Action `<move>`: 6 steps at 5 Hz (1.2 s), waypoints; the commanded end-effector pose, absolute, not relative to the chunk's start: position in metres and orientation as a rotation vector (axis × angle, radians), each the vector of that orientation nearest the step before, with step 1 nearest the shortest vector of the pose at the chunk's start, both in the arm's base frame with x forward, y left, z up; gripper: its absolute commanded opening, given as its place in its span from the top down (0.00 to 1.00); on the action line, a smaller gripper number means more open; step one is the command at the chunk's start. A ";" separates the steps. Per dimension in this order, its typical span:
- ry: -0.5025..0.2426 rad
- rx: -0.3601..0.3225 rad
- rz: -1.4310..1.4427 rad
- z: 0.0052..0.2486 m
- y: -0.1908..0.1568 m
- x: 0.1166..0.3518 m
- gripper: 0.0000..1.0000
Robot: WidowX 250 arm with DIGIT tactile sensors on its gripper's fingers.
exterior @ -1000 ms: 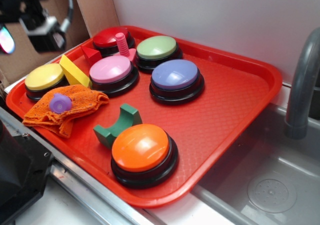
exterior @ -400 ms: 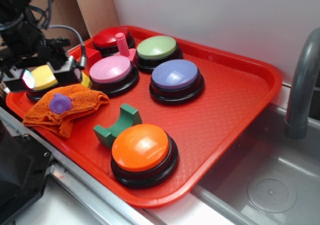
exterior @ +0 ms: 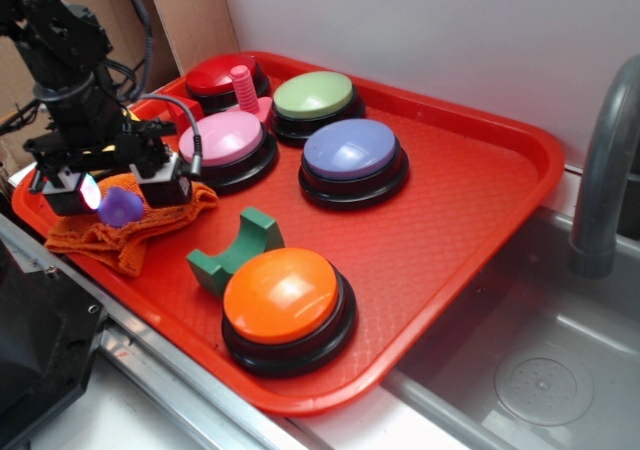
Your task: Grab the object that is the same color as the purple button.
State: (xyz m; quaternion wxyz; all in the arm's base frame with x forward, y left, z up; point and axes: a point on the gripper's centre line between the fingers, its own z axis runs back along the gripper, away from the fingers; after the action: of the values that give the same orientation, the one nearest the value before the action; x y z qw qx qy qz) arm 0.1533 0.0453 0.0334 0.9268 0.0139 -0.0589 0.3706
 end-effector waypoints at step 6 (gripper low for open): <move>-0.118 0.056 0.345 0.144 0.042 0.185 1.00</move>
State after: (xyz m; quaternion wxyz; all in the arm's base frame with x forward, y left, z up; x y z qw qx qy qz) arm 0.1794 0.0404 0.1358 0.9826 0.0259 -0.0440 0.1787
